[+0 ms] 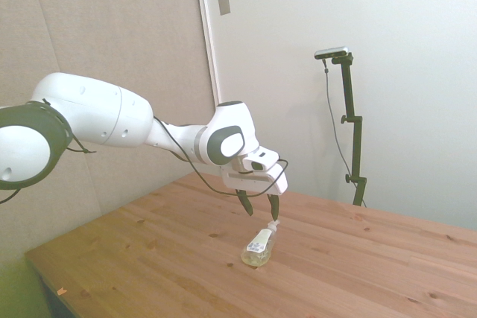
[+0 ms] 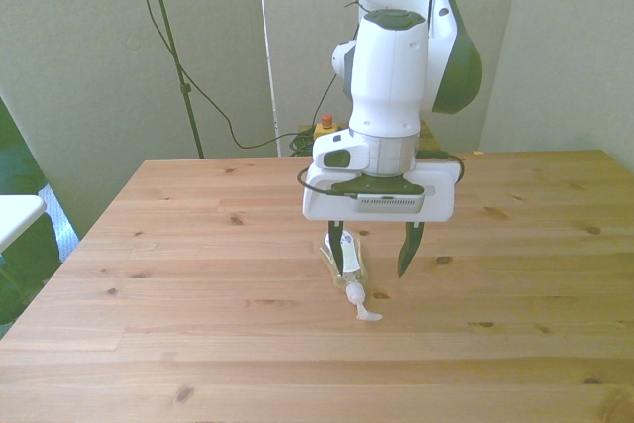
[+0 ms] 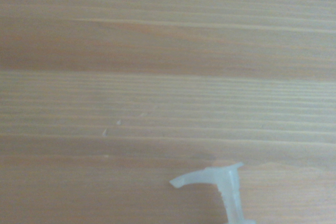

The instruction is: Stand the sanitizer

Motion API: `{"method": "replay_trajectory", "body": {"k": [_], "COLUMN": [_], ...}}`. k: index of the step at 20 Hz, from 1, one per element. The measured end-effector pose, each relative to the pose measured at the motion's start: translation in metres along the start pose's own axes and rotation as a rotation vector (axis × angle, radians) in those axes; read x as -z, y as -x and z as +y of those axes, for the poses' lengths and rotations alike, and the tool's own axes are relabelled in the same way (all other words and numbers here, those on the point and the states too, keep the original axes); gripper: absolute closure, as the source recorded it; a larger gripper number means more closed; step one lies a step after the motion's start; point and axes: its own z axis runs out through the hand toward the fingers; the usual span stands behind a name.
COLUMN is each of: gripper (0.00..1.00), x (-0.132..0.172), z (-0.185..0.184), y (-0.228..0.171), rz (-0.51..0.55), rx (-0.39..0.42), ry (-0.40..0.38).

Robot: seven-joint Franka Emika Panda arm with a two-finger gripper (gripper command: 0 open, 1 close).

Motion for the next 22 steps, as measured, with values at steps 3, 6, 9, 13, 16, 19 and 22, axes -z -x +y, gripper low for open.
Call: {"method": "replay_trajectory", "body": {"k": [3, 6, 9, 13, 16, 19, 22], "gripper": [0.0, 0.0, 1.0, 1.0, 1.0, 1.0, 1.0], "x": [-0.014, -0.028, -0.036, -0.041, -0.044, -0.046, -0.047], "z": [-0.006, -0.011, -0.014, -0.017, -0.017, -0.015, -0.012], "y": [-0.007, -0.014, -0.021, -0.024, -0.025, -0.027, -0.029], "rz": [-0.007, -0.011, -0.019, -0.033, -0.043, -0.051, -0.057], "rx": [0.002, 0.002, -0.001, -0.005, -0.009, -0.018, -0.028], "ry": [0.004, 0.014, 0.031, 0.038, 0.044, 0.044, 0.041]}}
